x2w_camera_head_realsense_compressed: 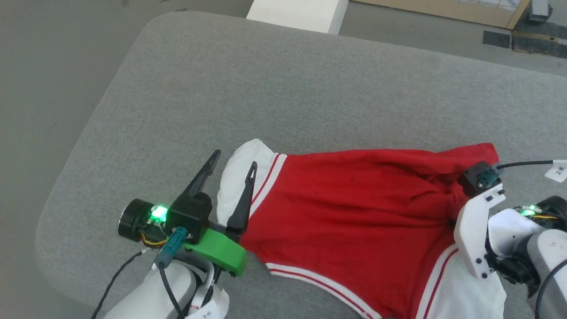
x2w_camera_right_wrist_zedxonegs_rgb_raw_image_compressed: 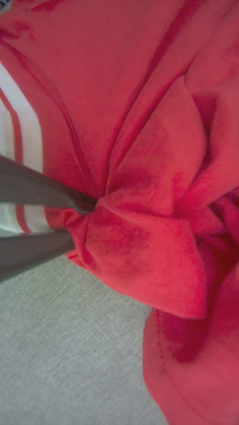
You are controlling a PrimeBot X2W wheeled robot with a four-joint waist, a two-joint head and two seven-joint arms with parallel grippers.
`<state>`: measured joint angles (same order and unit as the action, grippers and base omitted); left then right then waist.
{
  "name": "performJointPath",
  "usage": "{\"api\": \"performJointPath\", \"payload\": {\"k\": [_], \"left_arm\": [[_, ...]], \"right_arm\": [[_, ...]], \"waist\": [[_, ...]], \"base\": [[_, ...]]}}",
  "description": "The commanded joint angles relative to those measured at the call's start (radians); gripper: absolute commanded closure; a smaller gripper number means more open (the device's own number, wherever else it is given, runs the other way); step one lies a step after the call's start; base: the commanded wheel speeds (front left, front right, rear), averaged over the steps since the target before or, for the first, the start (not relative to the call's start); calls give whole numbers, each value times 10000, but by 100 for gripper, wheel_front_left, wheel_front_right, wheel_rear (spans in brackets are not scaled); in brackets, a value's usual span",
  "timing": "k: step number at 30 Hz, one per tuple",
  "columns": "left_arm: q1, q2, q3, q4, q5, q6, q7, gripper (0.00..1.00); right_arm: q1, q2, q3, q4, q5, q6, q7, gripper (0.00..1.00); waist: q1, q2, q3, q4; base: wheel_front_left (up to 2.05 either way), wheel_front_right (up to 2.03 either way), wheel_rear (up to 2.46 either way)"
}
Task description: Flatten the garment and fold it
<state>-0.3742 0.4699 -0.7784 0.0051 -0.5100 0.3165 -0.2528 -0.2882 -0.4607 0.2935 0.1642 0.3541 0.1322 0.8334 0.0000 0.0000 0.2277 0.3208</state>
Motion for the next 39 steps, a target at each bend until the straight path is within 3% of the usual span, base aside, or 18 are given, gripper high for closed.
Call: {"api": "performJointPath", "payload": {"k": [1, 12, 17, 21, 22, 23, 31, 39], "left_arm": [[-106, -84, 81, 77, 175, -86, -82, 0], [-139, -230, 48, 54, 167, -158, -85, 0], [-188, -322, 49, 44, 179, -207, -86, 0], [-187, -361, 90, 108, 166, -217, -87, 0], [-186, -365, 105, 117, 163, -218, -87, 0], [-181, -371, 125, 128, 162, -217, -87, 0], [-28, -339, 284, 288, 52, -178, -88, 0], [199, -232, 466, 363, -200, -3, -2, 0]], "right_arm": [[-138, -304, 84, 243, -356, -15, -322, 100], [-1848, -1628, 899, 595, -410, -15, -1239, 100], [-2736, -2033, 1256, 1488, -640, -15, -1582, 100], [-3022, -1990, 1153, 2480, -739, -15, -1837, 100], [-3031, -1900, 1101, 2655, -706, -15, -1917, 79], [-3025, -1795, 1074, 2827, -684, -15, -2057, 0], [-2910, -1083, 594, 3279, -61, -15, -3380, 0], [-2102, -821, -408, 1899, 605, -15, -5499, 0]], "waist": [[0, 0, -154, 17], [0, 0, -253, 190], [0, 0, -12, 351], [0, 0, 47, 430], [0, 0, 51, 434], [0, 0, 44, 432], [0, 0, -502, 30], [0, 0, -1313, -613]], "base": [[0, 0, 0], [0, 0, 0], [0, 0, 0], [0, 0, 0], [0, 0, 0], [0, 0, 0], [0, 0, 0], [0, 0, 0]]}}
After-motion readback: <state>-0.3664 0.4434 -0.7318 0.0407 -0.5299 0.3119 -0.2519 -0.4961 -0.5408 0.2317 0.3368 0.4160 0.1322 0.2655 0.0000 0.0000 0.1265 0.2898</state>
